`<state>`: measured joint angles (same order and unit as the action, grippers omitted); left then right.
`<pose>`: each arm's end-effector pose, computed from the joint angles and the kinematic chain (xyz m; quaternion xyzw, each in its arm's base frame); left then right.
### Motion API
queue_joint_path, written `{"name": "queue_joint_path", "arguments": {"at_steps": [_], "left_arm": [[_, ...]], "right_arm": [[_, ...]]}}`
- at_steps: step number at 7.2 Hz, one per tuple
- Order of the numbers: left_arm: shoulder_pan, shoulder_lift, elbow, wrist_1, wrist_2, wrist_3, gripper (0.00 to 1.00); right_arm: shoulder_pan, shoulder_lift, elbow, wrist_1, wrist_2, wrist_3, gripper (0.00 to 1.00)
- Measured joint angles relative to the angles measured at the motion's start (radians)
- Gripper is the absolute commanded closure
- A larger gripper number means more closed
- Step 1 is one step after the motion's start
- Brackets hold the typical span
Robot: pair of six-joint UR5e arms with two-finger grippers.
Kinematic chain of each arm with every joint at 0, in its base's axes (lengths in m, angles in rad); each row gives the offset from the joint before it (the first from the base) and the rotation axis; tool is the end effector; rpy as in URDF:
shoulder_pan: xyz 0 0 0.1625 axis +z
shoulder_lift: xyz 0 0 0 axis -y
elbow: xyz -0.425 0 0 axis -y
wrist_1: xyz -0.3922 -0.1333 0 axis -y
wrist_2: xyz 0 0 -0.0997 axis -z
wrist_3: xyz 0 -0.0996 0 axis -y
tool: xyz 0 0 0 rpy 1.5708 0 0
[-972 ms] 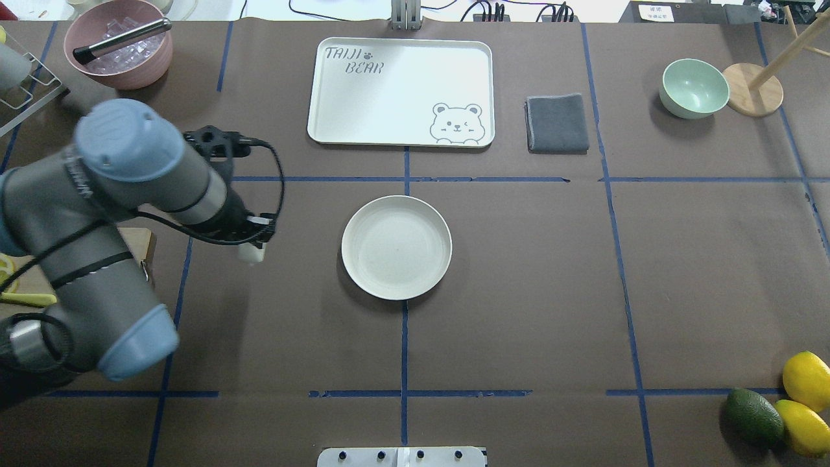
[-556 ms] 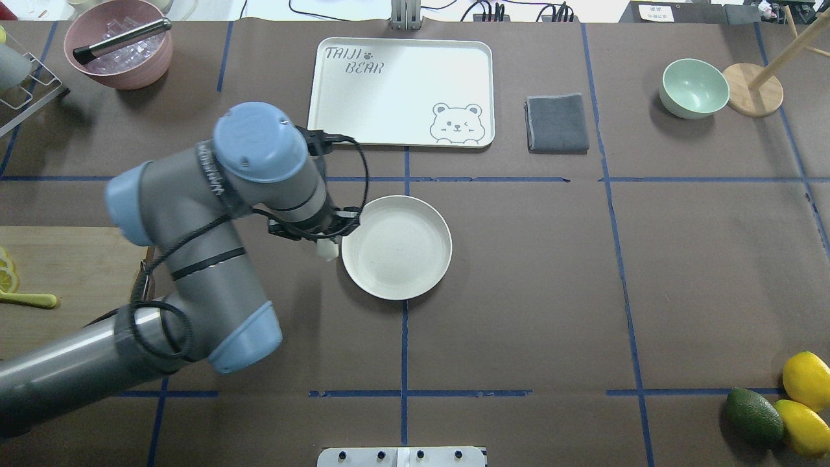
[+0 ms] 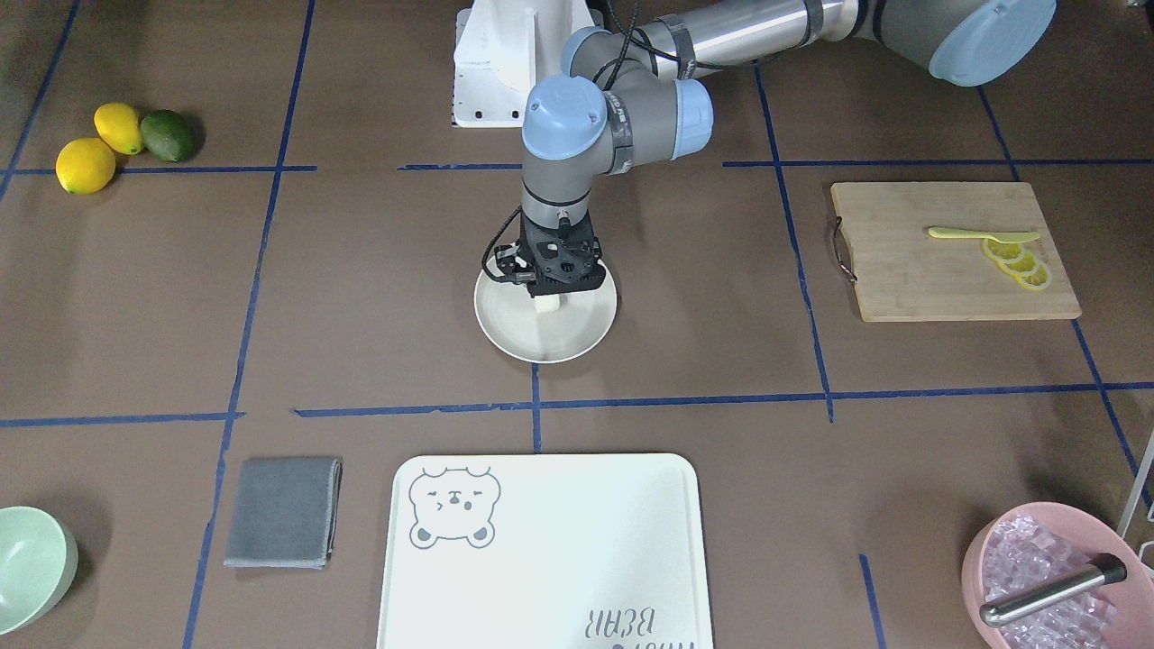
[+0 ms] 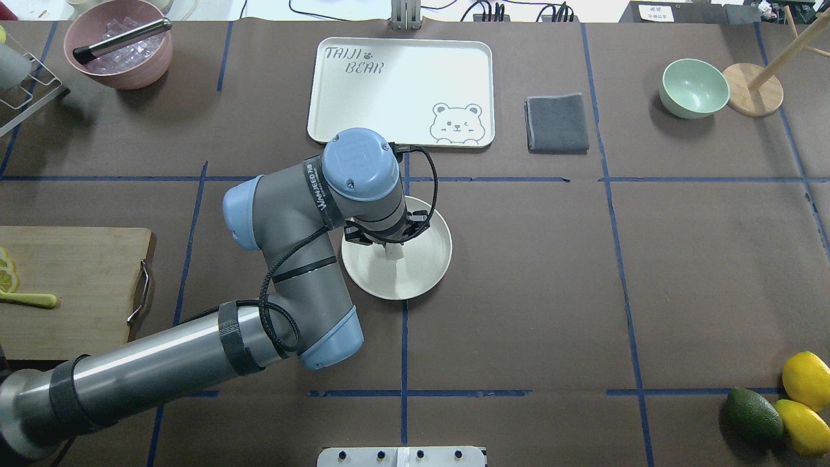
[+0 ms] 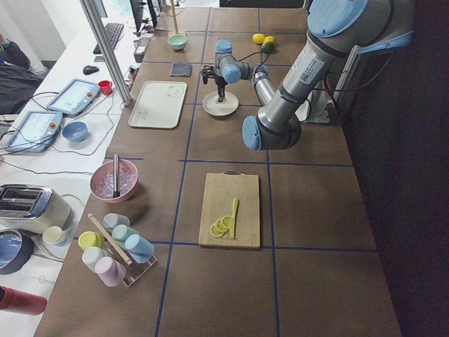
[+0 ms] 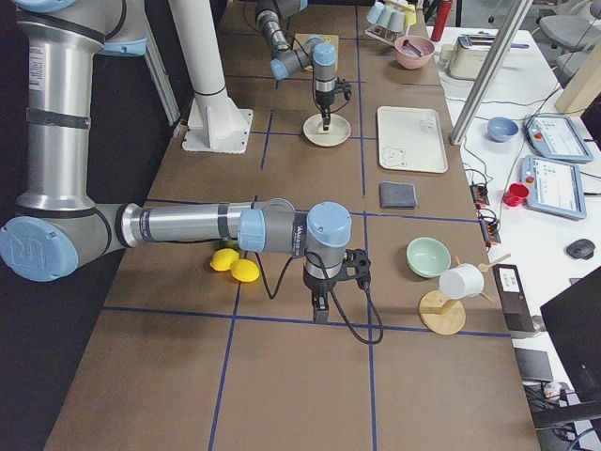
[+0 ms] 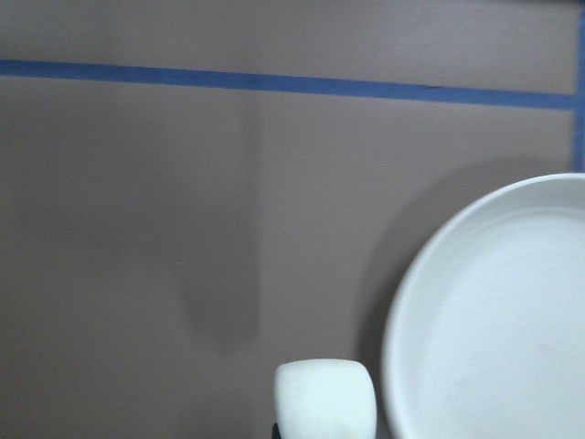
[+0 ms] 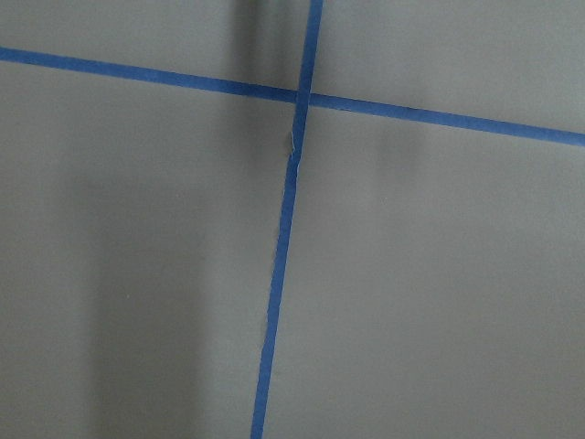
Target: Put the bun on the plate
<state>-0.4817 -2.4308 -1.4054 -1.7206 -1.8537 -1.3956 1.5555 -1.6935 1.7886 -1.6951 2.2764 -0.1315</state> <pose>0.6256 -0.4461 0.1777 0.0091 0.4255 -0.0808 0.9013 0.0620 -0.4369 0.6258 0.0064 -0.3457 -0.0638 0.9362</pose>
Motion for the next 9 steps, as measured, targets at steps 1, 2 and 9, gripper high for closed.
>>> {"name": "queue_joint_path", "arguments": {"at_steps": [1, 2, 9], "left_arm": [[0.003, -0.001, 0.004, -0.002, 0.000, 0.002, 0.01], [0.004, -0.001, 0.000, -0.001, 0.001, 0.005, 0.00], [-0.234, 0.360, -0.472, 0.256, -0.203, 0.546, 0.00]], "right_arm": [[0.000, 0.000, 0.000, 0.000, 0.000, 0.000, 0.00], [0.000, 0.000, 0.000, 0.000, 0.000, 0.001, 0.00], [0.000, 0.000, -0.001, 0.000, 0.000, 0.000, 0.00]]}}
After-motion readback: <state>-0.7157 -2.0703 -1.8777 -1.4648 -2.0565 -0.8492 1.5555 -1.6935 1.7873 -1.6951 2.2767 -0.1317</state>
